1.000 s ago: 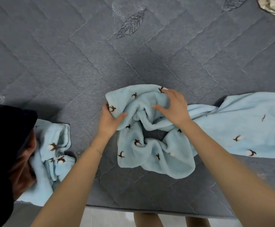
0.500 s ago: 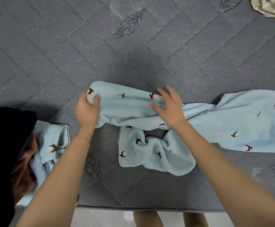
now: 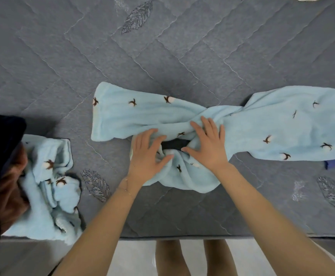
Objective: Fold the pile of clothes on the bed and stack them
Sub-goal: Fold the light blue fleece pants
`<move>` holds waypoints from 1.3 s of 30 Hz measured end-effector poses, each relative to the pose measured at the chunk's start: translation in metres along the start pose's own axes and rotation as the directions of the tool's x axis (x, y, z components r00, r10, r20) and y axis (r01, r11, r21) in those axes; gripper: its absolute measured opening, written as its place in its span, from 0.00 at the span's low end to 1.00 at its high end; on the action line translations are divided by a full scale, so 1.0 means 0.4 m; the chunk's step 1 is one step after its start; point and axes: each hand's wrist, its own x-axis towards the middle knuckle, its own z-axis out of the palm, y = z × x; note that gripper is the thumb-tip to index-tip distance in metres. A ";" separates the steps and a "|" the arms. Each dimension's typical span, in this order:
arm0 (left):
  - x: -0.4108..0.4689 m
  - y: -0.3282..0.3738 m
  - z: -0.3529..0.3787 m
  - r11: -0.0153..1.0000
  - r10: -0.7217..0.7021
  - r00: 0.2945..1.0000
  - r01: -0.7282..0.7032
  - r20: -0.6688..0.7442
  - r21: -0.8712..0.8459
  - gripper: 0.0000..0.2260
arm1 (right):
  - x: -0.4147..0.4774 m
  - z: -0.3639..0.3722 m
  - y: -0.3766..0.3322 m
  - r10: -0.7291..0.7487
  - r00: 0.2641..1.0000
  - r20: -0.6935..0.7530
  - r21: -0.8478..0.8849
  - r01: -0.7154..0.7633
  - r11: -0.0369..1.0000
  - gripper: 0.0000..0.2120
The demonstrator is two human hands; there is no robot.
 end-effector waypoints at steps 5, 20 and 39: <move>-0.058 0.039 0.048 0.987 0.059 0.941 -0.104 0.334 0.119 0.32 | -0.071 -0.009 0.066 -0.024 0.996 0.090 -0.070 0.030 0.997 0.46; 0.070 0.275 0.009 0.949 -0.144 0.985 0.165 0.097 -0.267 0.05 | -0.104 -0.163 0.180 0.167 0.985 -0.046 0.309 -0.145 0.940 0.04; 0.586 0.401 -0.174 0.964 0.094 0.899 -0.190 -0.428 -0.188 0.05 | 0.287 -0.473 0.134 0.467 0.819 -0.333 0.816 0.002 0.577 0.06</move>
